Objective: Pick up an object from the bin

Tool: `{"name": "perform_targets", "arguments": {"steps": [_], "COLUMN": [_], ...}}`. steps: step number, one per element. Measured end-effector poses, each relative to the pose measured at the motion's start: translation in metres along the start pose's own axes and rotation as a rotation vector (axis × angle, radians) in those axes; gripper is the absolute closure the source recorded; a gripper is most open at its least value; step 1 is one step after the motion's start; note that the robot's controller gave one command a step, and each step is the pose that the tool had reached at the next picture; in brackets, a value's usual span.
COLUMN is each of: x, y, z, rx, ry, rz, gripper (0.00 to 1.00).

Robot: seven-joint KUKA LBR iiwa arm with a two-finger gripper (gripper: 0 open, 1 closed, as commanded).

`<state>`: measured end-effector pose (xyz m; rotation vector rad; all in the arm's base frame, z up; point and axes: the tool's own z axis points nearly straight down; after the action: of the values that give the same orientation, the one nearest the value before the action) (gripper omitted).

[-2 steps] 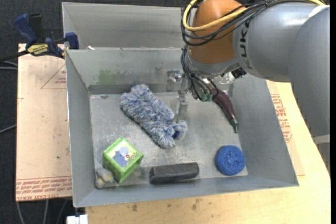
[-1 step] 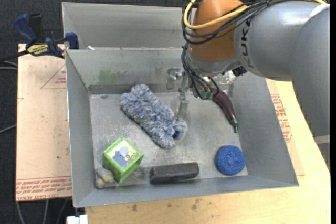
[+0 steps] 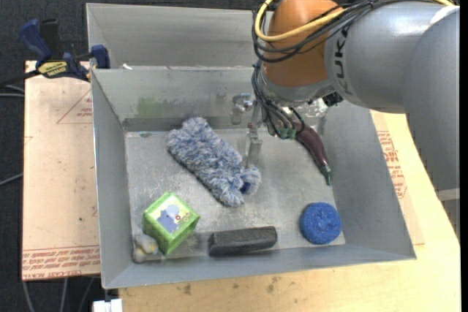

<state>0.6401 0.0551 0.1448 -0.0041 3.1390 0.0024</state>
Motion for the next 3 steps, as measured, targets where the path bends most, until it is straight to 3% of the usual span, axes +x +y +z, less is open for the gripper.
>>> {"name": "perform_targets", "arguments": {"steps": [1, 2, 3], "x": [0.009, 0.028, 0.014], "y": [-0.017, -0.011, 0.024], "z": [0.005, 0.007, 0.049], "rx": [-0.004, 0.007, -0.003], "ry": [0.013, -0.006, -0.004], "rz": [-0.127, -0.156, -0.252], "gripper": [0.00, 0.00, 0.00]}}
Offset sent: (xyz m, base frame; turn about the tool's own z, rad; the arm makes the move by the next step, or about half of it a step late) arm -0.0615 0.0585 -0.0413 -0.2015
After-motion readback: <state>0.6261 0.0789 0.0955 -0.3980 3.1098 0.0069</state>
